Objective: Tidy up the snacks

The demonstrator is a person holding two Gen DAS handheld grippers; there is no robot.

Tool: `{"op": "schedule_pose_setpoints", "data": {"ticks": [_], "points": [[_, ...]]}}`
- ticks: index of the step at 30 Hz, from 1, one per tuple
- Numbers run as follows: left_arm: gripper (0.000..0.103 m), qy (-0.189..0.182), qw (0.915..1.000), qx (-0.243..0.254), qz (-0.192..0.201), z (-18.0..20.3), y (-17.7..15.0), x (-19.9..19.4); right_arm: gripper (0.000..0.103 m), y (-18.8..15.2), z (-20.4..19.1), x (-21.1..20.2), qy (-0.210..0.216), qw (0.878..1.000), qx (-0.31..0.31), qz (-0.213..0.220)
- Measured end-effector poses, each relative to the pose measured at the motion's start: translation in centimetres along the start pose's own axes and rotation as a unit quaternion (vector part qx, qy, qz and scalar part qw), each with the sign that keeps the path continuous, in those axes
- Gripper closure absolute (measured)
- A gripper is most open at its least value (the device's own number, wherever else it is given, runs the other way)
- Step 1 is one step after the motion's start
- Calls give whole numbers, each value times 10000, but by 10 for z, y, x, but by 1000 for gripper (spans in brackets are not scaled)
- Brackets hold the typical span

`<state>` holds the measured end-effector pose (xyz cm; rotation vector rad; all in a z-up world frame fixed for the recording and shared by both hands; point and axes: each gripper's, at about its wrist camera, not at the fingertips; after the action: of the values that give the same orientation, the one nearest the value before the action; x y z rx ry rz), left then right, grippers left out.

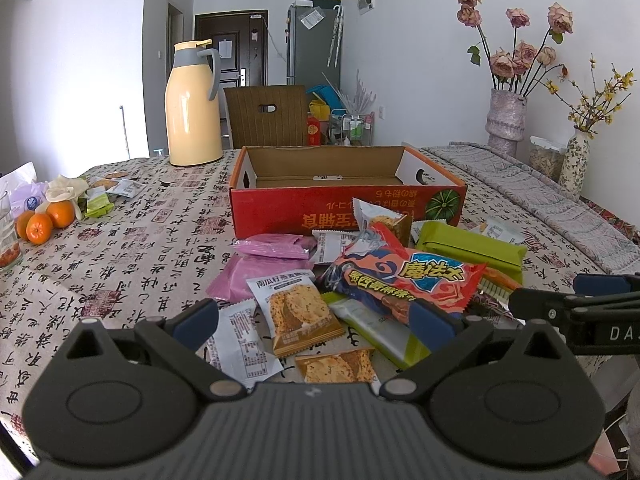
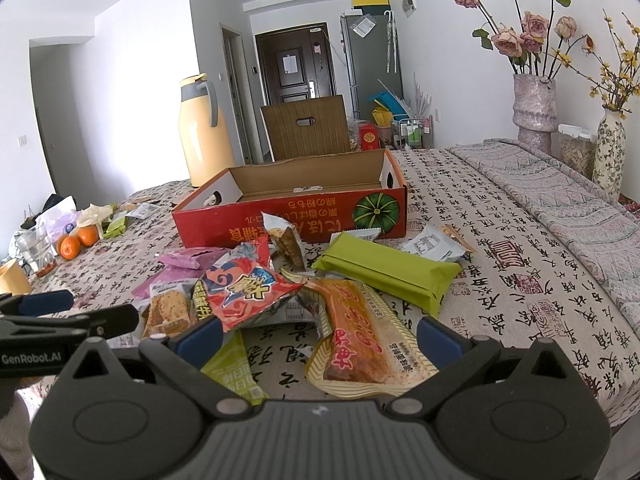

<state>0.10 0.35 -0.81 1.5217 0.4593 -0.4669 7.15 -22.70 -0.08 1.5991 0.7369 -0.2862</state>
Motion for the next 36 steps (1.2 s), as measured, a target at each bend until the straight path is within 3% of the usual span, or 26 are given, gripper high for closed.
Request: {"op": "schedule_pose_setpoints", "data": {"ticks": [26,31,36], "points": [[0,-30,9998,-103,-156,-1,-1,10,0,2,18,5,-155,9998,-1,-104],[0,-4,9997,-118,-228,-4,0,16,1,12,28,19,-88,9995,-58,-297],[0,36,9995,-152,-291,-6,0,21,9,23,38,45,69,9975,-56,-700]]}}
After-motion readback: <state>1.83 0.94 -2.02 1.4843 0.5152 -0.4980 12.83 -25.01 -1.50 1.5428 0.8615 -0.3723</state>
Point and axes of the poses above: each gripper's, at about its wrist camera, not at the fingertips, and x roughly the way its jaws point, z to its right, y to its top, and after that the axes turned 4 degrees about -z, right-handed
